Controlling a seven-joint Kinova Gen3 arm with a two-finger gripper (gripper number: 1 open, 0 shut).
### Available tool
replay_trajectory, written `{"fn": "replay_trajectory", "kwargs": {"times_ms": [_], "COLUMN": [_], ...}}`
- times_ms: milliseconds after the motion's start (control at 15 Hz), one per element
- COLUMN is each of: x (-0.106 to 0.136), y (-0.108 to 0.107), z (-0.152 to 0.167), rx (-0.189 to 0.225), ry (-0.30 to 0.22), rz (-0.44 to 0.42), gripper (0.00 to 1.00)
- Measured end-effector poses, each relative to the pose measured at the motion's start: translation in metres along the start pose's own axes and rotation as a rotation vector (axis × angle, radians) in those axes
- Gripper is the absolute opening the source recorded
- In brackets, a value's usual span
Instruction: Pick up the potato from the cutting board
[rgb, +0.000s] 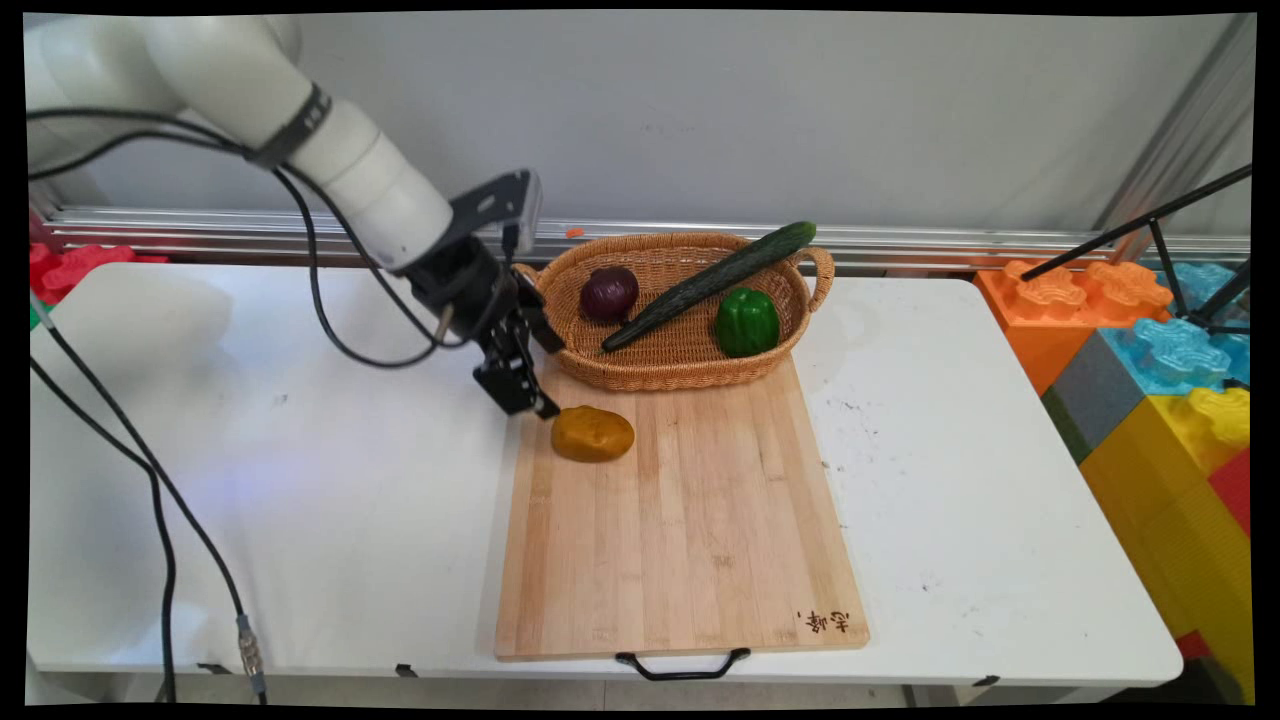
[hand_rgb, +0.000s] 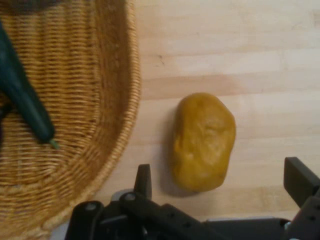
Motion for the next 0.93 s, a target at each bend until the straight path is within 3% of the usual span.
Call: {"fn": "replay_trajectory", "kwargs": {"times_ms": [400,933], "x": [0.000,0.007], "y": [0.008,0.015], "z": [0.041,0.082], "rx": [-0.005,0.049], "ry": [-0.026,-0.030], "rz": [0.022,0.088], "gripper": [1.00,1.00]}}
